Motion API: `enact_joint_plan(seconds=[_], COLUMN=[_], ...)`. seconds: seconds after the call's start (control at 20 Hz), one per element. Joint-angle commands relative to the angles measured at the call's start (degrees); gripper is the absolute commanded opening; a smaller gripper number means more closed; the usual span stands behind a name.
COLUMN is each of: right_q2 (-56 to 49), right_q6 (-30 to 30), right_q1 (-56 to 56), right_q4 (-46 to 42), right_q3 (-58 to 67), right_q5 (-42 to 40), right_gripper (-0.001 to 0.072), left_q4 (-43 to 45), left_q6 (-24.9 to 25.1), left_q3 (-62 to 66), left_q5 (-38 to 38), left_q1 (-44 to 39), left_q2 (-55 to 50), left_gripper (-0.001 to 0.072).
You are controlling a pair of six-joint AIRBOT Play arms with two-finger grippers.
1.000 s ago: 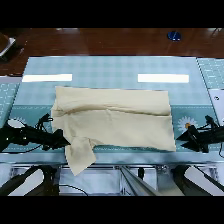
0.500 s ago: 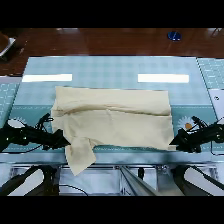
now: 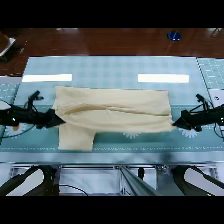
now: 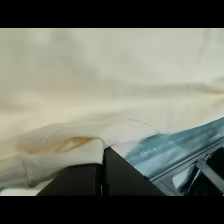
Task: Fold the shirts.
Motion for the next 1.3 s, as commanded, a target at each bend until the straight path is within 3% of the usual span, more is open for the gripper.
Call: enact_joint_plan(seconds=[0.0,0.3,0.5,0.75,0.8,0.85,0.9,1.05,1.15,1.25], right_q2=[-1.7,-12.1,-20.3,-25.6,-26.1,-26.3,-26.3,-25.8,-24.9,-24.9], right_q6=[-1.2,0.9,3.8,2.8,2.7,2.6,2.1,2.1,2.3,4.3], right_q1=[0.9,7.3,8.1,8.1,8.1,8.1,7.7,3.4,-0.2,-1.3], right_q4=[8.9,9.8,10.7,17.2,17.9,17.8,17.6,17.1,12.6,7.3], right_q3=[6.4,17.8,26.5,28.9,28.9,28.9,29.2,31.5,31.5,29.9], right_q5=[-4.0,-10.3,-10.0,-15.0,-15.7,-15.6,-15.3,-9.4,-6.0,-4.9], right_gripper=[0.0020,0.0020,0.0020,0.0030,0.0198,0.0420,0.0408,0.0407,0.0408,0.0408], left_q4=[-4.9,-4.9,-4.7,-6.6,-8.2,-8.8,-8.7,-4.4,3.5,11.3], left_q6=[-0.9,-5.1,-9.4,-6.4,-5.7,-5.6,-5.6,-6.4,-7.0,-9.3], left_q3=[12.6,32.0,42.2,45.6,45.6,45.8,46.6,52.3,52.0,46.8], left_q5=[2.8,3.2,3.1,8.7,9.6,9.8,9.3,0.7,-4.8,-4.6], left_q1=[-1.2,-5.7,-6.4,-6.7,-7.0,-7.1,-6.9,-2.4,1.4,4.6], left_q2=[-4.5,-23.6,-33.7,-39.1,-39.3,-39.4,-39.3,-38.6,-35.5,-31.1], left_gripper=[0.0017,0.0018,0.0017,0.0022,0.0108,0.0409,0.0511,0.0510,0.0510,0.0510])
